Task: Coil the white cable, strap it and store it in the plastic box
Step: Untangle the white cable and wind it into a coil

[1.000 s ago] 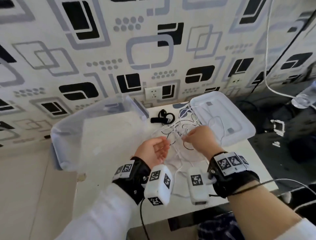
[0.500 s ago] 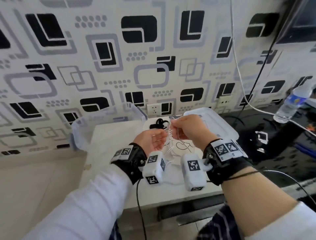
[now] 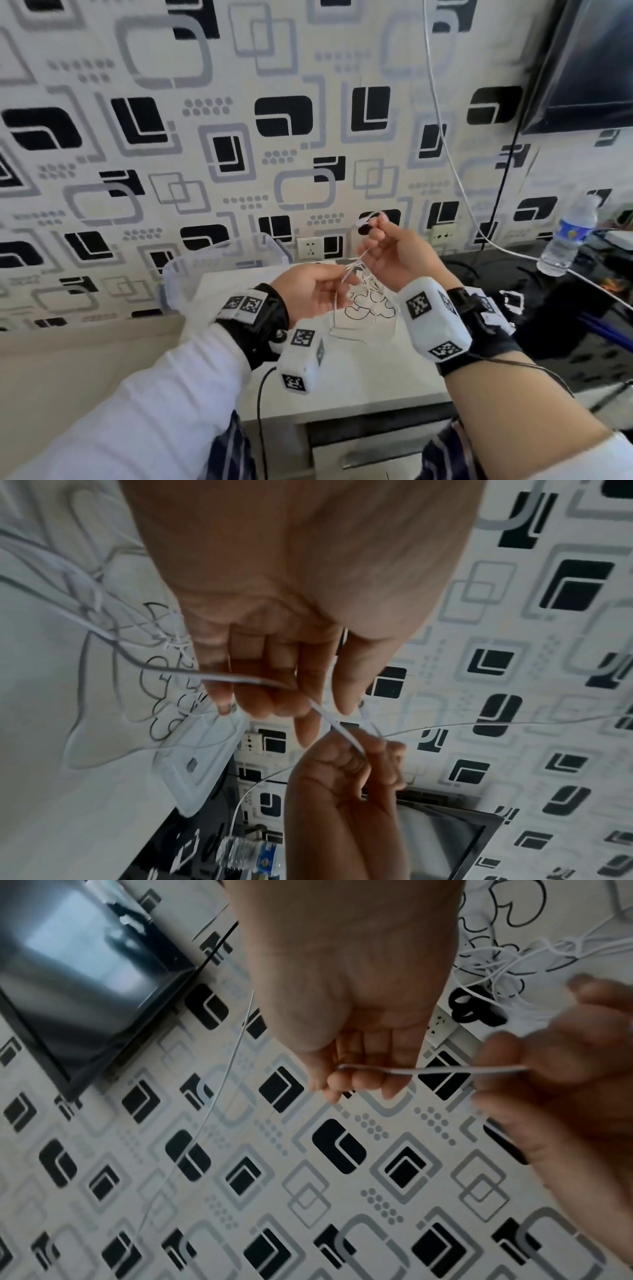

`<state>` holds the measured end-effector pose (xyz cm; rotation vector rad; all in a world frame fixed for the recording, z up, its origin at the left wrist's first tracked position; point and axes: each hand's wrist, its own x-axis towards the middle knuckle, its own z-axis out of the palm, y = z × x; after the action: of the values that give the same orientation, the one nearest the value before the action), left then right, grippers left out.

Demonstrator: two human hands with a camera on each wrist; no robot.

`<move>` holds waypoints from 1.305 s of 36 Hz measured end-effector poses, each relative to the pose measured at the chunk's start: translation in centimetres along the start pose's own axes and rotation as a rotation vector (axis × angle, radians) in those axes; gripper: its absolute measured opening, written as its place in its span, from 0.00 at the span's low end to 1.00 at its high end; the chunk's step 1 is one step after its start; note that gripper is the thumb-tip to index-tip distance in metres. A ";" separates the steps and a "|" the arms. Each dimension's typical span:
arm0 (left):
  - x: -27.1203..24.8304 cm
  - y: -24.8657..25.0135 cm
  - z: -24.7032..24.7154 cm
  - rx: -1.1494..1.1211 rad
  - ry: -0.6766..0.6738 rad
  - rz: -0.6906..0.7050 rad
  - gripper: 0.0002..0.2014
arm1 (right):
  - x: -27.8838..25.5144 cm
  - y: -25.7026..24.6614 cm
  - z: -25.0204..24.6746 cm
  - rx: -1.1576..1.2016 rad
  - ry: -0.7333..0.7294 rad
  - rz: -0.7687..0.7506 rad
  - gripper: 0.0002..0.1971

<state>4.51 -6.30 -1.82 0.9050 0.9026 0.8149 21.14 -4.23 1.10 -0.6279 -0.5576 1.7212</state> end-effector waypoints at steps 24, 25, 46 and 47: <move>2.5 1.8 -8.9 0.236 0.154 0.259 0.16 | 3.4 -6.2 -10.6 0.237 0.437 -0.103 0.16; 2.2 1.7 -9.0 0.260 0.163 0.271 0.16 | 3.3 -6.1 -10.7 0.217 0.448 -0.112 0.16; 1.1 0.9 -7.0 0.296 0.158 0.294 0.13 | 2.9 -1.0 -6.5 -0.049 0.100 -0.032 0.12; 1.1 0.9 -6.7 0.326 0.127 0.271 0.18 | 3.0 -0.7 -6.2 -0.045 0.086 -0.024 0.12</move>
<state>-1.24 -3.06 -3.53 1.2917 1.0563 0.9820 25.22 -0.87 -3.43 -0.7211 -0.5428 1.6551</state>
